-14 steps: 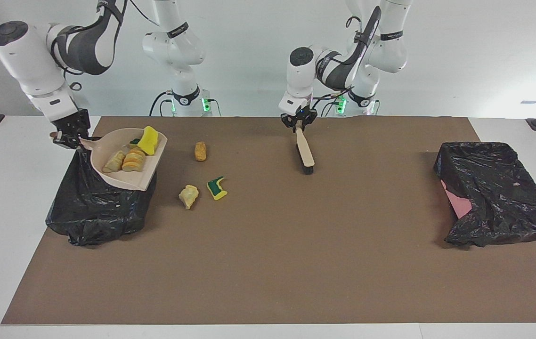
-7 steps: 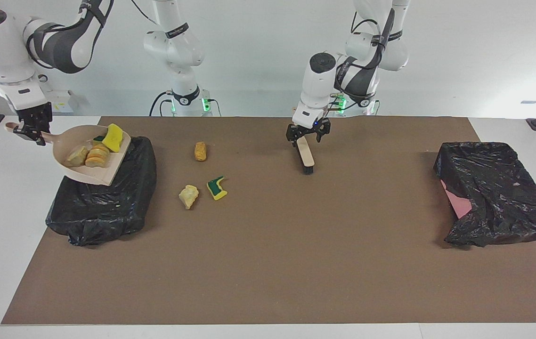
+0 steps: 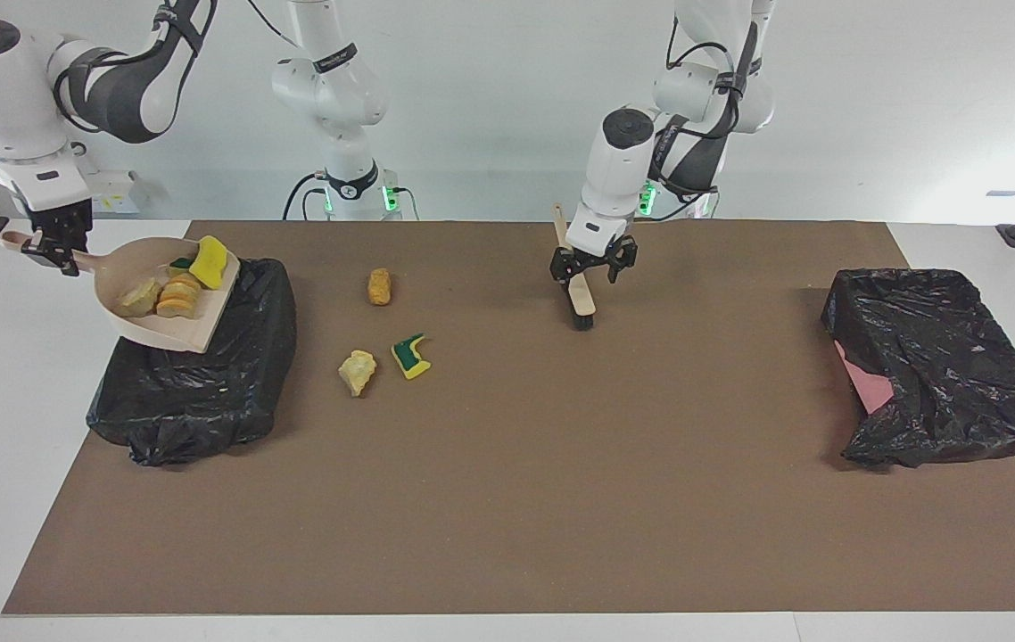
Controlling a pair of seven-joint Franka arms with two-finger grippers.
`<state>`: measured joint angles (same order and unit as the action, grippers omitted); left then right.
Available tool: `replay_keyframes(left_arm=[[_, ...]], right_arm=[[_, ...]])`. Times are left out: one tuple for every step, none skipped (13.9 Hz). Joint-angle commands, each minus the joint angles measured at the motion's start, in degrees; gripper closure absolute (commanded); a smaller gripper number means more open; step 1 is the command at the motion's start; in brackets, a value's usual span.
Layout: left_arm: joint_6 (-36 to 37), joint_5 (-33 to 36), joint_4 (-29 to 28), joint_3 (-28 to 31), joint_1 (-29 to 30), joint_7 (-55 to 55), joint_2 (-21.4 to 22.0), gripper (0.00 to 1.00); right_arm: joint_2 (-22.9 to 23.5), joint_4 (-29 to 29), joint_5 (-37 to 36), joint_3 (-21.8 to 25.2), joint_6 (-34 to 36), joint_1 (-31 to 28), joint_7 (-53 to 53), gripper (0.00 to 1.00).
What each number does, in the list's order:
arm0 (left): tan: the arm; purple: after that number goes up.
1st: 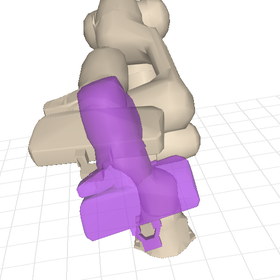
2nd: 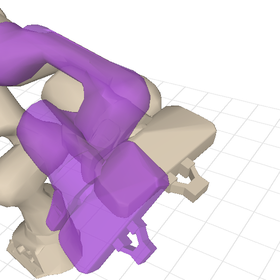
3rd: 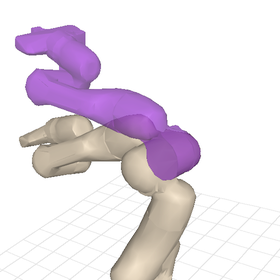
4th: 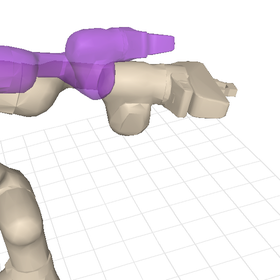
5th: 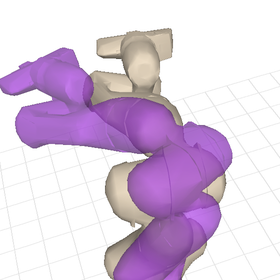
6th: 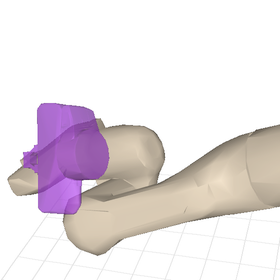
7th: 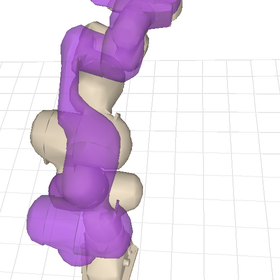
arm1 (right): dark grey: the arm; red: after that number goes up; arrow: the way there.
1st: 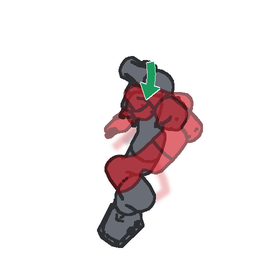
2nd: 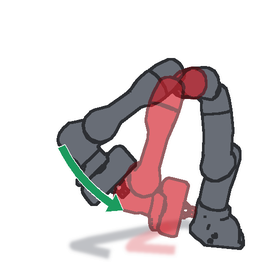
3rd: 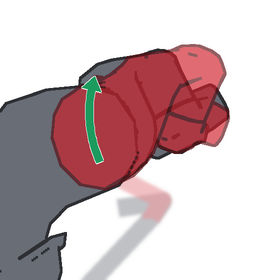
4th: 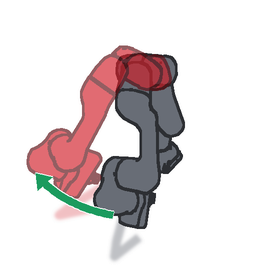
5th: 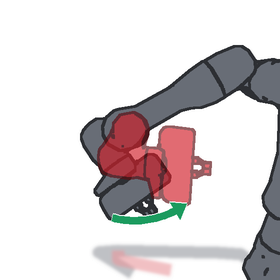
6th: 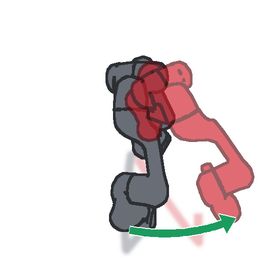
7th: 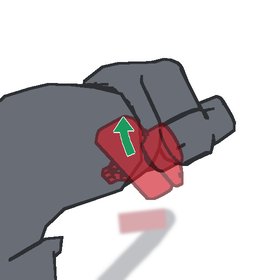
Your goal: Sweep and dump trash in bin
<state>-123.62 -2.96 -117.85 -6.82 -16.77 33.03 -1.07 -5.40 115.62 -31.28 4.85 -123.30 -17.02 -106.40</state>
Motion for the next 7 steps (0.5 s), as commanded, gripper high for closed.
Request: replay_keyframes(left_arm=[[10.9,0.1,8.5,-0.6,6.3,-11.1,-1.0,0.00],[13.1,0.1,10.2,-0.5,7.9,-14.0,-0.9,0.00],[14.6,0.1,11.1,-0.6,9.5,-16.0,-0.8,0.00],[16.2,0.1,12.2,-0.4,11.0,-18.9,-0.5,0.00],[18.4,0.1,14.0,-0.3,12.6,-21.9,-0.5,0.00],[21.5,0.3,16.4,-0.3,14.0,-24.7,-0.6,0.00],[24.0,0.8,18.5,-0.3,15.3,-27.1,-0.6,0.00]], right_arm=[[0.4,0.1,-9.5,-0.3,-0.3,3.3,6.1,1.00],[0.4,0.1,-11.5,-0.4,-0.1,3.9,7.4,1.00],[0.4,0.0,-13.3,-0.4,0.0,5.0,8.3,1.00],[0.4,-0.1,-14.8,-0.4,0.3,5.3,9.2,1.00],[0.4,-0.2,-15.7,-0.5,0.5,5.3,10.1,1.00],[0.4,-0.4,-16.5,-1.0,0.9,5.4,10.8,1.00],[0.3,-0.6,-17.0,-1.3,1.1,5.4,11.0,1.00]])
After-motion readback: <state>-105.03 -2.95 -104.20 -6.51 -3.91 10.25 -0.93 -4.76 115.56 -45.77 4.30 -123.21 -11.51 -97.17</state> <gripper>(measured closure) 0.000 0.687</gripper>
